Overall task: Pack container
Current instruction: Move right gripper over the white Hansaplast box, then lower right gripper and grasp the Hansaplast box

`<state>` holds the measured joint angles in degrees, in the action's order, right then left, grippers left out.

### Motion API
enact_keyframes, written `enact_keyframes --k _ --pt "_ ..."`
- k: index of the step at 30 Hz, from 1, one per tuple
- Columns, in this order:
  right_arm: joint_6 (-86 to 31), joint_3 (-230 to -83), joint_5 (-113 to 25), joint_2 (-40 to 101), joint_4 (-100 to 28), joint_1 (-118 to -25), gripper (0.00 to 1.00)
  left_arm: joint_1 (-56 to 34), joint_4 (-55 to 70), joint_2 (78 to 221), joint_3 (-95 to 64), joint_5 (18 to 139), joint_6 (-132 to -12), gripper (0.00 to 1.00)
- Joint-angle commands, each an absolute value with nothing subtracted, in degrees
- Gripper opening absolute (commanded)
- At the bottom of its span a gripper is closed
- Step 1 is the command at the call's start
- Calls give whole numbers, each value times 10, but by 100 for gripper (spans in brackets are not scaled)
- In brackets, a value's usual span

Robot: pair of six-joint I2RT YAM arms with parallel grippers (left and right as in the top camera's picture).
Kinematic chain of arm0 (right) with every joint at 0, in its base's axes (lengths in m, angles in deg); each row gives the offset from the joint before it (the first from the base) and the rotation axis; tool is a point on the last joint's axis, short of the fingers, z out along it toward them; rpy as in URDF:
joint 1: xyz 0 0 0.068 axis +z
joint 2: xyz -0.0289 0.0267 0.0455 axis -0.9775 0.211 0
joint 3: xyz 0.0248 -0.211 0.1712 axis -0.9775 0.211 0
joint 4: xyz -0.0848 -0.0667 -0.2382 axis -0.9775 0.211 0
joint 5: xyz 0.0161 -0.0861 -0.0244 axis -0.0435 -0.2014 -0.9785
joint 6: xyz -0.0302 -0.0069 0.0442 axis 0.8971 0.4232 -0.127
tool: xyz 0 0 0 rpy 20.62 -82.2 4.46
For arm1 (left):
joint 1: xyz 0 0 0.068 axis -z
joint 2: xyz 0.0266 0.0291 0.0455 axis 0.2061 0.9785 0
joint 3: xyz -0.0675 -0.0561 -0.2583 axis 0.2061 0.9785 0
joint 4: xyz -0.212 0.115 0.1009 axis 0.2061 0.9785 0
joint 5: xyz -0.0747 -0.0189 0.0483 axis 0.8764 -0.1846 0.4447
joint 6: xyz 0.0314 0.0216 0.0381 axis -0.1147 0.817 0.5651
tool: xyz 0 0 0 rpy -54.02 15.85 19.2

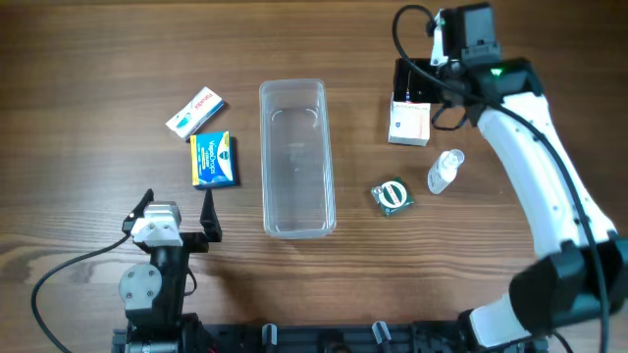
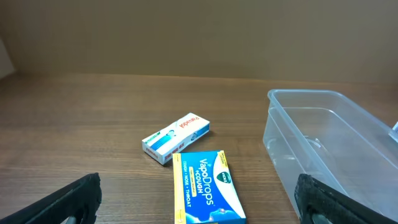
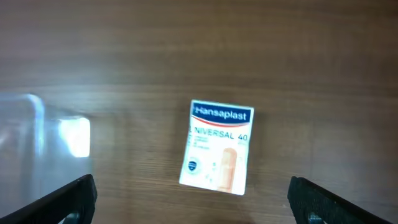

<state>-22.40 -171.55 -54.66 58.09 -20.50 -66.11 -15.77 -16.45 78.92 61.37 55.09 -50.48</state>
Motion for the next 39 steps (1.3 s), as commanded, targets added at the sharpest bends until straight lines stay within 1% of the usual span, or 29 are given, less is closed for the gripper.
enact_keyframes --k 1,8,15,39 --pt "-228 -1727 -549 634 -202 -677 100 -161 -166 785 617 554 -494 100" --pt "-226 -1727 -530 695 -225 -698 100 -161 -166 785 617 554 -494 100" --pt "-198 -1727 -519 721 -254 -698 100 -161 -166 785 617 554 -494 100" --pt "-229 -1721 -508 821 -281 -693 100 -161 -166 785 617 554 -494 100"
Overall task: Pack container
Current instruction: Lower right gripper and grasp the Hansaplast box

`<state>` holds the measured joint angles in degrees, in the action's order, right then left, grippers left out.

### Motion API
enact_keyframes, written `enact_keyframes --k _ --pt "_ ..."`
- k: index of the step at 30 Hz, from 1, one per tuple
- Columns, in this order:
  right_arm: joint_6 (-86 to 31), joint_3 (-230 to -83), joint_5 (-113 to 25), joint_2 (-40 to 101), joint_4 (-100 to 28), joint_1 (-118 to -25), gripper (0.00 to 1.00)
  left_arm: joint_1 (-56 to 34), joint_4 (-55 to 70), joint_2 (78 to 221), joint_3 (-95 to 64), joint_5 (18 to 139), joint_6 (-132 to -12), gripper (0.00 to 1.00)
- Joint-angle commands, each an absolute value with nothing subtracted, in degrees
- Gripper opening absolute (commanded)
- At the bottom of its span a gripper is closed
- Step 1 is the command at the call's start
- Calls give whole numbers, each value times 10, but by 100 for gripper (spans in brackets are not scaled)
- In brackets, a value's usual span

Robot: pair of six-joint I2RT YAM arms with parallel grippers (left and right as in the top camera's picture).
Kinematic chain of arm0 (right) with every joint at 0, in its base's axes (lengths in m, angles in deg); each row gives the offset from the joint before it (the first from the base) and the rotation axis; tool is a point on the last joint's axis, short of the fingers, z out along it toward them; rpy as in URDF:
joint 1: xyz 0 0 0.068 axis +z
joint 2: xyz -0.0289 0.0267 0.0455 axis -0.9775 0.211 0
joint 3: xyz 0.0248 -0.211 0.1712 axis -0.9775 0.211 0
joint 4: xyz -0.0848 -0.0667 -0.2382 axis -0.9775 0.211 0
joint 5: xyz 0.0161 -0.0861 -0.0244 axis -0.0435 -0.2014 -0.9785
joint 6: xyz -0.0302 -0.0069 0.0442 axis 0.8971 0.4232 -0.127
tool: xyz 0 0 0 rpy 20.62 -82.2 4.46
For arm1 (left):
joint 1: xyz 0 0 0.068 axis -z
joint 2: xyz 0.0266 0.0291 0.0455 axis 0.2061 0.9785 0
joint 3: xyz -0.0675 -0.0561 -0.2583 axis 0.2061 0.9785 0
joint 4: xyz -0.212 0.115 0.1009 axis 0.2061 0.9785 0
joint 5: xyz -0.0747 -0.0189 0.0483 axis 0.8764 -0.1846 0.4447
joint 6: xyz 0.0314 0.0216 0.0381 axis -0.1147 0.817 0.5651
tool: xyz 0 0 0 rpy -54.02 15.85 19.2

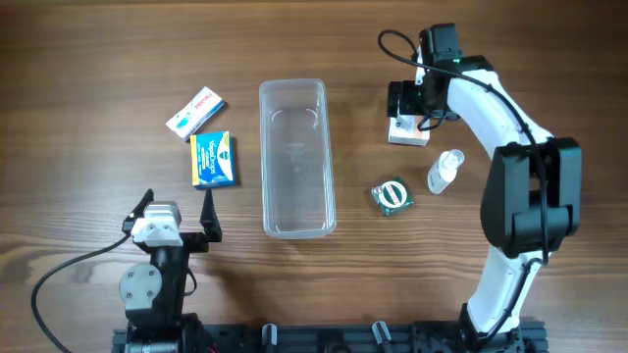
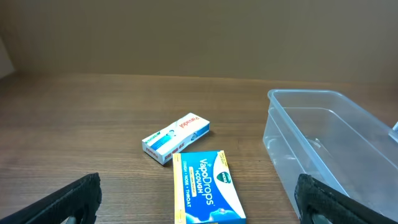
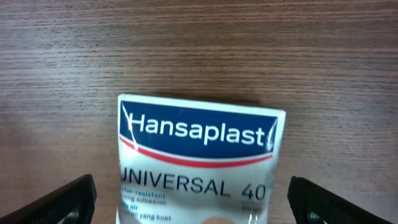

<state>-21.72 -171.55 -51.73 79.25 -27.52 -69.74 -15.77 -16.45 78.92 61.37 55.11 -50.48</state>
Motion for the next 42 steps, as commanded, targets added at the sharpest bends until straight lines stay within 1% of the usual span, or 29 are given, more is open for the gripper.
enact_keyframes --k 1,4,10,14,21,24,30,37,42 --pt "-229 -1721 -508 827 -282 -693 99 -161 -166 785 617 554 -494 100" --pt "-232 -1721 -508 829 -282 -693 100 -161 -166 785 617 554 -494 100" --pt "-231 -1720 -508 830 -283 -692 96 -161 -166 785 617 554 -494 100" --pt "-231 -1720 -508 830 -284 -692 87 -161 -166 785 617 554 -494 100" --pt "-231 -1720 -507 831 -282 -692 85 -161 -166 785 617 554 -494 100" --pt "-231 -1720 -506 831 -280 -692 81 -161 -166 785 617 554 -494 100" --pt "-226 -1723 -511 831 -262 -692 76 -161 -166 785 617 554 -494 100" --pt "-226 -1726 -514 831 -255 -692 76 -161 -166 785 617 554 -494 100" --pt "-222 -1798 -539 831 -192 -692 76 -161 -166 785 617 554 -493 100"
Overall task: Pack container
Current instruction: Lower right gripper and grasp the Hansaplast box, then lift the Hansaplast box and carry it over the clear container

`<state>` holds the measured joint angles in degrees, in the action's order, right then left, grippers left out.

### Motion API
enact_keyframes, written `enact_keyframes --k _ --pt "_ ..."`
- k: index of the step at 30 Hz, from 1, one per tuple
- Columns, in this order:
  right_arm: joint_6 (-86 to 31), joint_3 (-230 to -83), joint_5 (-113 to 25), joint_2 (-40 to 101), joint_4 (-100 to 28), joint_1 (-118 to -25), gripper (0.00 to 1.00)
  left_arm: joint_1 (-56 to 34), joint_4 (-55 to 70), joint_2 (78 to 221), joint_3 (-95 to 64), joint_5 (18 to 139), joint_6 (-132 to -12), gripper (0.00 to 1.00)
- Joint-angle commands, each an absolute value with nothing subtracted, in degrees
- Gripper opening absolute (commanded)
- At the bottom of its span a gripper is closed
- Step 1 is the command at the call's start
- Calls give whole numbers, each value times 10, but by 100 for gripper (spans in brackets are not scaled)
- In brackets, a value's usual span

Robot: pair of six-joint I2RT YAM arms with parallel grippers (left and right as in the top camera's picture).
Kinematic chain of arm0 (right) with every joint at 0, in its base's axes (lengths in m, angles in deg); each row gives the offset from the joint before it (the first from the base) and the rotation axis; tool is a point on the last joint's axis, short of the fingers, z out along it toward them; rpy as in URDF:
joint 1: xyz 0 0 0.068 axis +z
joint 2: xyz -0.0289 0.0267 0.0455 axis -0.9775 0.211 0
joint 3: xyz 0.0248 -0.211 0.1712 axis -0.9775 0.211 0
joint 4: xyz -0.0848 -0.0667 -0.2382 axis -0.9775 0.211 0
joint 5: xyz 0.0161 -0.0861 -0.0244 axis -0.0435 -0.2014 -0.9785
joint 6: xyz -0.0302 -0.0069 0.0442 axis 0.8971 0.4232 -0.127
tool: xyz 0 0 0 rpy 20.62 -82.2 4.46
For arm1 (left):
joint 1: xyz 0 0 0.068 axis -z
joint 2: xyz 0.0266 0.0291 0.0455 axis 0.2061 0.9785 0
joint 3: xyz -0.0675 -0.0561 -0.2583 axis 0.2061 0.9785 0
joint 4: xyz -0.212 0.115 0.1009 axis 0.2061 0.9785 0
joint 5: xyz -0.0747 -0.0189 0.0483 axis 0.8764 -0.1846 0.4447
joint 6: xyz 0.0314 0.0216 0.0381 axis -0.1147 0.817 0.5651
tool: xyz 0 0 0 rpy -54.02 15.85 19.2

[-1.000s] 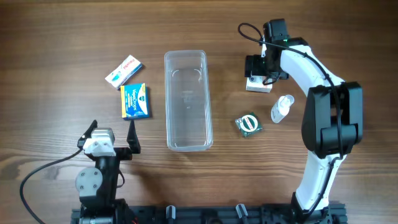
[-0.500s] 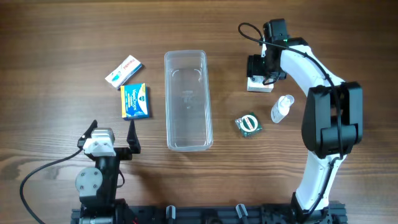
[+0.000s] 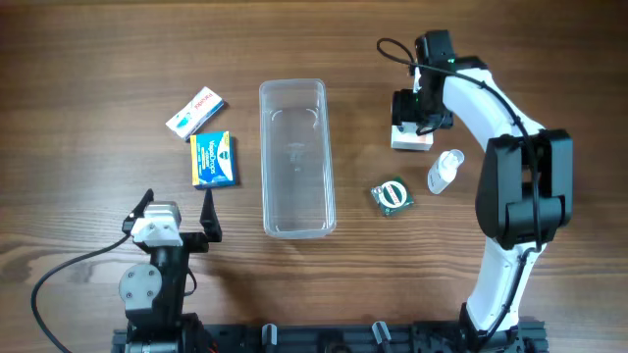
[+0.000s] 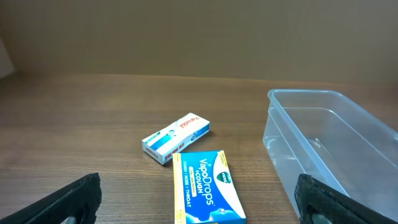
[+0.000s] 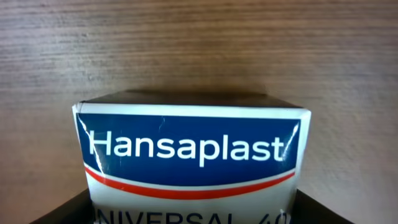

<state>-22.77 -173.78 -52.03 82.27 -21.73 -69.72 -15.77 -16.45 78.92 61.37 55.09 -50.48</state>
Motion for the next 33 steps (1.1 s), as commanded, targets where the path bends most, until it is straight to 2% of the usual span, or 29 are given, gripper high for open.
enact_keyframes --k 1,6,14,33 --pt "-216 -1820 -539 831 -175 -692 76 -161 -166 785 617 554 -494 100" --pt "-212 -1937 -550 831 -92 -679 76 -161 -166 785 617 554 -494 100" --pt "-244 -2027 -554 819 -16 -611 75 -161 -166 785 617 554 -494 100" --pt "-356 -2048 -549 805 37 -443 76 -161 -166 785 617 554 -494 100"
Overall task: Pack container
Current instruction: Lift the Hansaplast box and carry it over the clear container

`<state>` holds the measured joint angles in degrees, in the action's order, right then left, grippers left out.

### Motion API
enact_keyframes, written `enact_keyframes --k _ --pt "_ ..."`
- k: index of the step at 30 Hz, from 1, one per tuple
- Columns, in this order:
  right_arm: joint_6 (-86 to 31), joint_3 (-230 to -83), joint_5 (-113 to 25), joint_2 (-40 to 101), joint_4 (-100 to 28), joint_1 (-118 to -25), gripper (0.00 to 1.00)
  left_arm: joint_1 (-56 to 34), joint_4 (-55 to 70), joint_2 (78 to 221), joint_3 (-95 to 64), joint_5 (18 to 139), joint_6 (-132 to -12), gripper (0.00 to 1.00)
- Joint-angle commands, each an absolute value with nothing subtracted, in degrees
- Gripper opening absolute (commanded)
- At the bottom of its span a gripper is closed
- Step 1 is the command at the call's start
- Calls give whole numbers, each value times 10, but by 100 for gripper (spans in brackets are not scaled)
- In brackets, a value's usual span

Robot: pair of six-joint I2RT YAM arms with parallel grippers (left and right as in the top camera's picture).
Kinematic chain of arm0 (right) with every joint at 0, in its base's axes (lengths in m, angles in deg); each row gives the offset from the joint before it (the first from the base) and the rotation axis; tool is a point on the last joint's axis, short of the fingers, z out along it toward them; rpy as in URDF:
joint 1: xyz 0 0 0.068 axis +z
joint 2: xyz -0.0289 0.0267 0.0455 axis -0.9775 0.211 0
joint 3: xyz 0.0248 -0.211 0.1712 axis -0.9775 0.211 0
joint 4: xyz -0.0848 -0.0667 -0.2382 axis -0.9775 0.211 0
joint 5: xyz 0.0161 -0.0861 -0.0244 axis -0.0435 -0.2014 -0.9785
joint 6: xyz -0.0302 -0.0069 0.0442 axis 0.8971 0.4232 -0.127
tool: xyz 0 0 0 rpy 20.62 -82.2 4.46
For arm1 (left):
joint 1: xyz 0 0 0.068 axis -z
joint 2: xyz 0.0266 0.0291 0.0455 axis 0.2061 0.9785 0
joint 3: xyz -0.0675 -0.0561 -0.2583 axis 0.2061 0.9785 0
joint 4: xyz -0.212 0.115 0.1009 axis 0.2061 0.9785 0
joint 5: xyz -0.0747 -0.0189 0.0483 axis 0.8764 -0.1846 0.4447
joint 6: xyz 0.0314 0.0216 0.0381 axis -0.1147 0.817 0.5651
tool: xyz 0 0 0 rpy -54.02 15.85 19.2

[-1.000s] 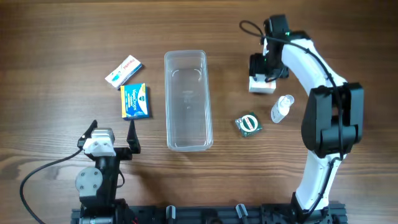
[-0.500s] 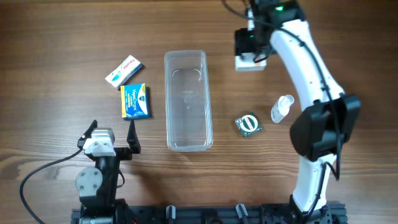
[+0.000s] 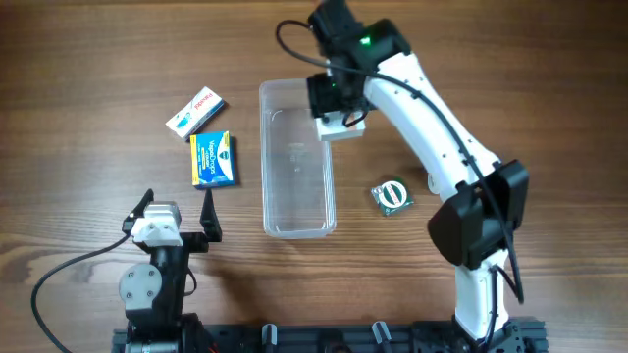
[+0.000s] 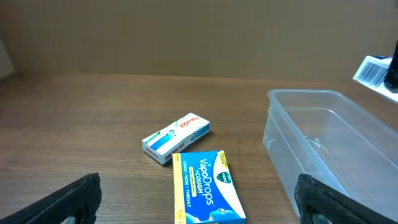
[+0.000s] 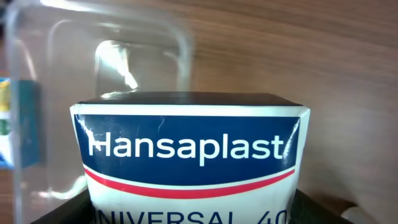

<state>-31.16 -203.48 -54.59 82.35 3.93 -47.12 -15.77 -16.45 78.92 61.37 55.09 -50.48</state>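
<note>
A clear plastic container (image 3: 294, 162) lies lengthwise in the middle of the table. My right gripper (image 3: 336, 106) is shut on a white and blue Hansaplast box (image 3: 341, 126), held above the container's far right rim. In the right wrist view the box (image 5: 189, 155) fills the space between the fingers of the gripper (image 5: 193, 208), with the container (image 5: 93, 68) below and to the left. My left gripper (image 3: 177, 218) rests open near the front left. A blue VapoDrops box (image 4: 207, 186) lies just ahead of the gripper (image 4: 199, 211), with a small white box (image 4: 176, 137) beyond it.
A round green tin (image 3: 393, 196) sits on the table right of the container. A small clear bottle (image 3: 430, 180) beside it is mostly hidden by my right arm. The VapoDrops box (image 3: 213, 160) and the white box (image 3: 195, 111) lie left of the container.
My right gripper, shut on the Hansaplast box, was at the table right of the container. It now holds the box up over the container's far right rim. The left arm has not moved.
First my right gripper was open well above the Hansaplast box lying right of the container. Then it was low, with its fingers either side of the box. Then it was shut on the box, and now the box is held over the container's edge.
</note>
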Motion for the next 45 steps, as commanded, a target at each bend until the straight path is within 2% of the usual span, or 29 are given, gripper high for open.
enact_keyframes --k 1,11,36,45 --pt "-371 -2048 -549 805 35 -432 76 -161 -166 785 617 554 -494 100" --pt "-422 -2048 -550 820 1 -382 76 -161 -166 785 617 554 -494 100" --pt "-436 -2039 -552 892 -45 -379 73 -161 -166 785 617 554 -494 100" --pt "-437 -2039 -597 923 -57 -379 73 -161 -166 785 617 554 -494 100"
